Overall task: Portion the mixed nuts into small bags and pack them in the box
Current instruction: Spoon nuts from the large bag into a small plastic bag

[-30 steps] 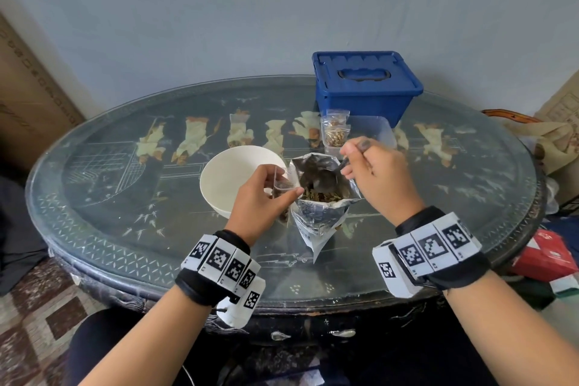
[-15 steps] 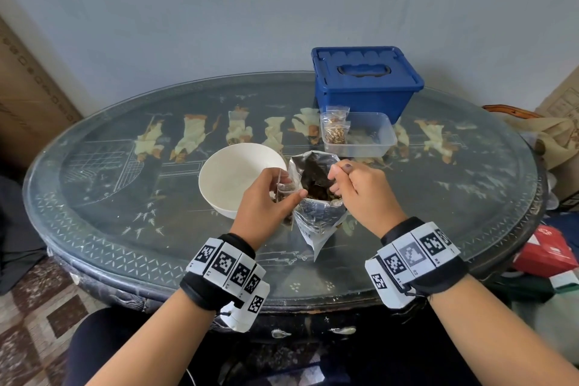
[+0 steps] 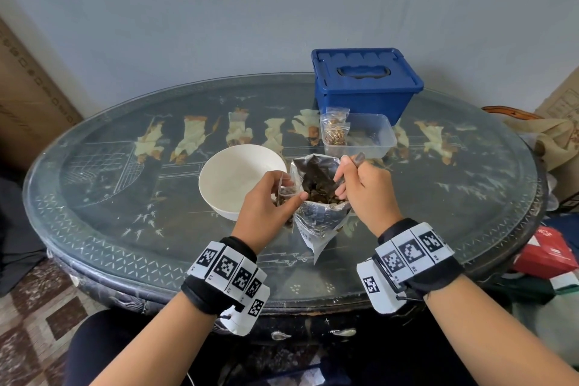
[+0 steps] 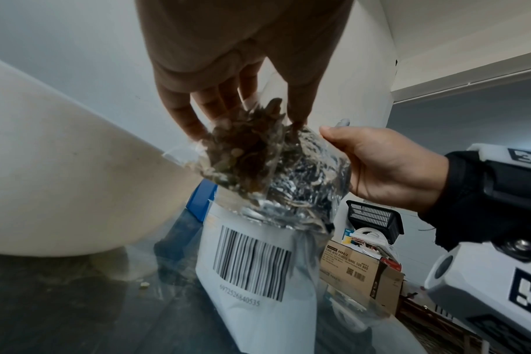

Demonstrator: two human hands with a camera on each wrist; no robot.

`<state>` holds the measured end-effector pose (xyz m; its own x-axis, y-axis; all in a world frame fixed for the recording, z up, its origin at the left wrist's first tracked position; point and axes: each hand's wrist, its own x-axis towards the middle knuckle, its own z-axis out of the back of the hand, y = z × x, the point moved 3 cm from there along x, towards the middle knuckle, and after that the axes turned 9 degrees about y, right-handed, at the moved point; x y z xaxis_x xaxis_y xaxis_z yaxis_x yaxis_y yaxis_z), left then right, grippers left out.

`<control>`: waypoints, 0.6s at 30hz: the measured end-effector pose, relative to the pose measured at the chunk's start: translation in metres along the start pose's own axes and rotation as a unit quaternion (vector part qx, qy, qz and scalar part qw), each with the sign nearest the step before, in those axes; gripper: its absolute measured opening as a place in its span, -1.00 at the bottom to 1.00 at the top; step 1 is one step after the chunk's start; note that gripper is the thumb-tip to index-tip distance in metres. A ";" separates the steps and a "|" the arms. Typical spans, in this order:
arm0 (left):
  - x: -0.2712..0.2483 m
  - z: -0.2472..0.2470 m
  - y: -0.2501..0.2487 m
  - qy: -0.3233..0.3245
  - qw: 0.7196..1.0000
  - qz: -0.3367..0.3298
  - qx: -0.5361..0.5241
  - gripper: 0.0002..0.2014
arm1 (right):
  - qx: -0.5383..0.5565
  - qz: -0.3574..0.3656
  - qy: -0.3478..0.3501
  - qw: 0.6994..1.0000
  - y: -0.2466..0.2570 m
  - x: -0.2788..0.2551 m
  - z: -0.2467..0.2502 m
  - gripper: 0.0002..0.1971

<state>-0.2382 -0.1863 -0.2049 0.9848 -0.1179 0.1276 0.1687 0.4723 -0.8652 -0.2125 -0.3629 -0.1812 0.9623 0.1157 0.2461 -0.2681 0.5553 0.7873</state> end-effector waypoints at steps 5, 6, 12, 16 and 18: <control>-0.001 0.000 -0.001 0.002 1.000 -0.003 0.002 -0.72 | -0.011 -0.025 0.025 0.999 0.000 0.004 0.001 -0.60; 0.000 -0.001 -0.001 0.002 1.000 -0.003 0.003 -0.72 | -0.010 -0.033 0.028 0.999 0.000 0.005 0.002 -0.60; -0.001 0.001 0.000 0.002 1.000 -0.003 0.002 -0.72 | 0.046 -0.085 -0.037 0.995 -0.003 0.007 0.010 -0.57; -0.001 0.002 0.001 0.001 1.000 0.000 0.000 -0.74 | 0.114 -0.116 -0.061 0.985 -0.005 0.007 0.015 -0.57; -0.001 0.002 0.001 0.001 1.000 -0.001 0.002 -0.74 | 0.134 -0.130 -0.065 0.980 -0.006 0.006 0.016 -0.56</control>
<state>-0.2390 -0.1837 -0.2048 0.9845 -0.1203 0.1276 0.1700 0.4760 -0.8628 -0.2054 -0.3784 -0.1755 0.9905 -0.1167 0.0728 -0.0328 0.3136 0.9490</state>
